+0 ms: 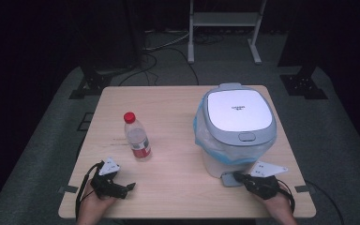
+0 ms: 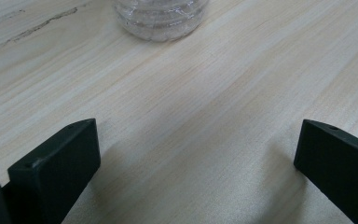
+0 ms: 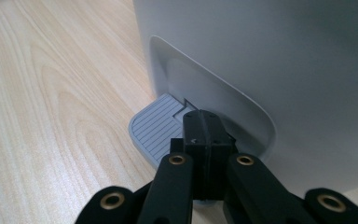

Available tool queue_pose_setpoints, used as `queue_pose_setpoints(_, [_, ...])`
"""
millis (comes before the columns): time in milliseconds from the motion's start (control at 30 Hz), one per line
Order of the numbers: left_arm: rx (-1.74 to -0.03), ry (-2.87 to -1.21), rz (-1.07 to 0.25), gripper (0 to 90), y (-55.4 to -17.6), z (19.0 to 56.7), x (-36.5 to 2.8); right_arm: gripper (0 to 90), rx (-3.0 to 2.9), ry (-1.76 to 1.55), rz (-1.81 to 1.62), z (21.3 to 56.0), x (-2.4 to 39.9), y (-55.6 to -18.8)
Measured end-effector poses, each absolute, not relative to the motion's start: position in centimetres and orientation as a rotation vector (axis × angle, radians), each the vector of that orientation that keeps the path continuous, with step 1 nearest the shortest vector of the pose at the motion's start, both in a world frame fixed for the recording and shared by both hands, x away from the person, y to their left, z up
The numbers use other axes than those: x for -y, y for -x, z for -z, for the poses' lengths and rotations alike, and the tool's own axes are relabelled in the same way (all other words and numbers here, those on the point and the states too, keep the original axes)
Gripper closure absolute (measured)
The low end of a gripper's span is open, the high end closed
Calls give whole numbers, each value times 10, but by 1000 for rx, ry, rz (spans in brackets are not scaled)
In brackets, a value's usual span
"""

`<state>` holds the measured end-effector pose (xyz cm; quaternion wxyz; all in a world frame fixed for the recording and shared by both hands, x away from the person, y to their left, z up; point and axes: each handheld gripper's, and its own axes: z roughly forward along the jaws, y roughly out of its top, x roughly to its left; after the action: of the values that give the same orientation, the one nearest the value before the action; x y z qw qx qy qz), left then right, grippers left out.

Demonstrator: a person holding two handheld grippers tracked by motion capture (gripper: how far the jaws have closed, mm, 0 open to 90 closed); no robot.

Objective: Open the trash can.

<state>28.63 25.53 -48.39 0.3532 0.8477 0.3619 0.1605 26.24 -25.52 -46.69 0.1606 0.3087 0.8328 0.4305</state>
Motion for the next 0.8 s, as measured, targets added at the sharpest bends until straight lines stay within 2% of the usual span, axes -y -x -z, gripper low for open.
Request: queue_pose_setpoints(800, [-937, -2193, -414, 0, -286, 484, -255, 900, -2386, -925, -1261, 471, 258, -263])
